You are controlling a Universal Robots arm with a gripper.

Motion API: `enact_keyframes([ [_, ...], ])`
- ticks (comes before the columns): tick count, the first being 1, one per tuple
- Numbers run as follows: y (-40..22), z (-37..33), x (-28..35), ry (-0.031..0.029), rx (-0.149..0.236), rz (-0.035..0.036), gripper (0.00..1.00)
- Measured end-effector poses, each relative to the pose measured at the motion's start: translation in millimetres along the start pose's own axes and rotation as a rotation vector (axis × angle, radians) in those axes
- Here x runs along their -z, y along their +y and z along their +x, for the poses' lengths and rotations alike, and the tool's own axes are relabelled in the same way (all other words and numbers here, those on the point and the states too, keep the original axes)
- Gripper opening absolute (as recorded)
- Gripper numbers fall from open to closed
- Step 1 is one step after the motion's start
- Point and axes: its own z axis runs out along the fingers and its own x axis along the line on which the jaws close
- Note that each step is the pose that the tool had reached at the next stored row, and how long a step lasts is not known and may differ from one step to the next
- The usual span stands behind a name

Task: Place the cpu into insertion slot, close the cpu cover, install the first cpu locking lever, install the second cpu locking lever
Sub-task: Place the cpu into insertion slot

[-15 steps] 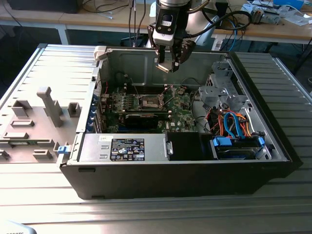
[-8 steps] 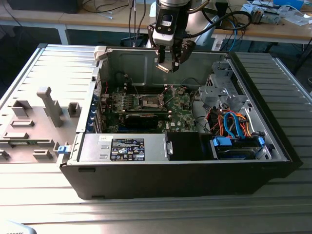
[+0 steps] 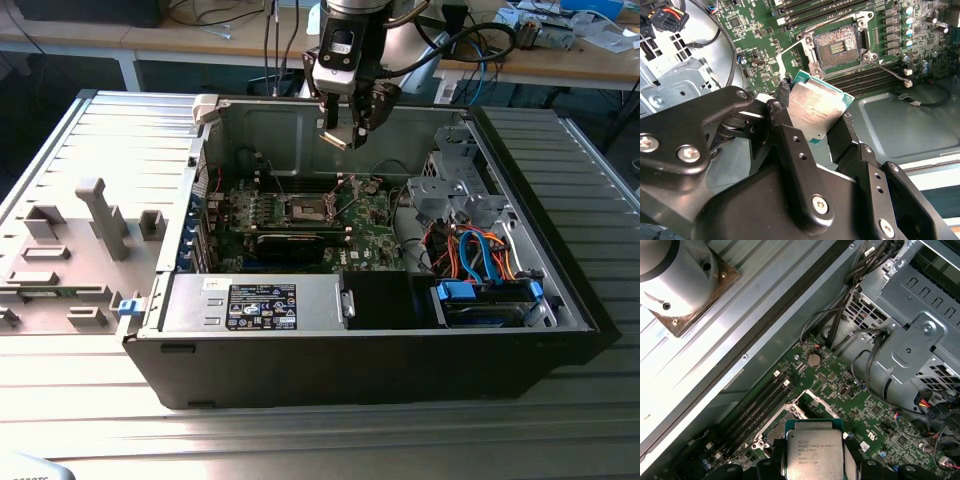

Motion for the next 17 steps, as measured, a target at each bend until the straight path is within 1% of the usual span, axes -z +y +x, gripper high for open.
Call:
enact_keyframes([
  [17,0.0,0.0,-0.3,-0.0008,-0.010,-0.0001,0.55],
])
